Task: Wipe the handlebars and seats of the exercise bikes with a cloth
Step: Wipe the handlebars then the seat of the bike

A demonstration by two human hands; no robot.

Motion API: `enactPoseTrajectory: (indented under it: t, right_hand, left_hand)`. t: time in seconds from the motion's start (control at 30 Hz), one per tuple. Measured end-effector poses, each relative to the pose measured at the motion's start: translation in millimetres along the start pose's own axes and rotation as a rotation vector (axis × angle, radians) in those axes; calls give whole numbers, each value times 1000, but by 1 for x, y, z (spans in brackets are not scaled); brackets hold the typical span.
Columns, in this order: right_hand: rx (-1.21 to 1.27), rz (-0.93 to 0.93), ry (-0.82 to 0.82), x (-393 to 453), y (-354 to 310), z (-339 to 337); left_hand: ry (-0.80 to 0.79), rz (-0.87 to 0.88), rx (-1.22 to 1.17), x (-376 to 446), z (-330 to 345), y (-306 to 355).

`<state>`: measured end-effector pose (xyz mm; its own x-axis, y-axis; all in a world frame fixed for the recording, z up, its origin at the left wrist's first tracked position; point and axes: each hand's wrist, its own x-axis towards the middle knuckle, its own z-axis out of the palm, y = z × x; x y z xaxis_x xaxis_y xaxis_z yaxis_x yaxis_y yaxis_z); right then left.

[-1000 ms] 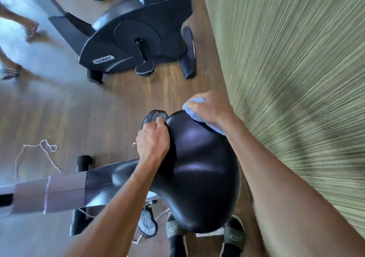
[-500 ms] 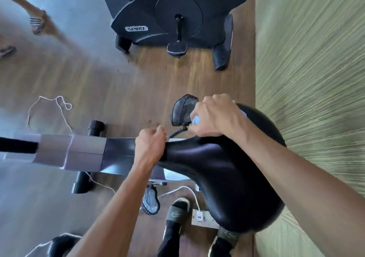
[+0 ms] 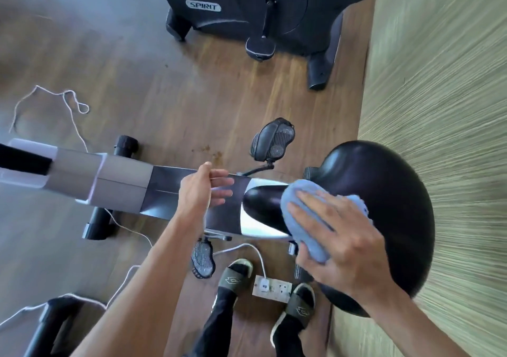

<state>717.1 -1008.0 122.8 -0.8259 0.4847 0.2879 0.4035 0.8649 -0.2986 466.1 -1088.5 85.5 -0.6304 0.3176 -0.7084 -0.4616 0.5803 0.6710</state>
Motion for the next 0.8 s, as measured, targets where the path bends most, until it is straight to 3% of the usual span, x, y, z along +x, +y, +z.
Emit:
enactPoseTrajectory:
  t: [0.13, 0.23, 0.33, 0.43, 0.5, 0.6, 0.8]
  right_hand:
    - [-107, 165, 80, -6, -5, 5]
    - [1, 101, 46, 46, -31, 35]
    - [28, 15, 5, 72, -42, 47]
    - [-140, -86, -22, 18, -25, 28]
    - [-223, -74, -20, -46, -15, 8]
    - [-265, -10, -48, -108, -14, -5]
    - [-386, 24, 44, -25, -34, 40]
  left_hand:
    - [-83, 17, 41, -2, 5, -1]
    - [-123, 40, -16, -8, 16, 3]
    - [-57, 64, -56, -12, 26, 10]
    - [-98, 122, -68, -16, 43, 14]
    - [-146, 194, 55, -23, 57, 10]
    - [-95, 267, 283, -36, 70, -1]
    - [-13, 261, 319, -36, 72, 2]
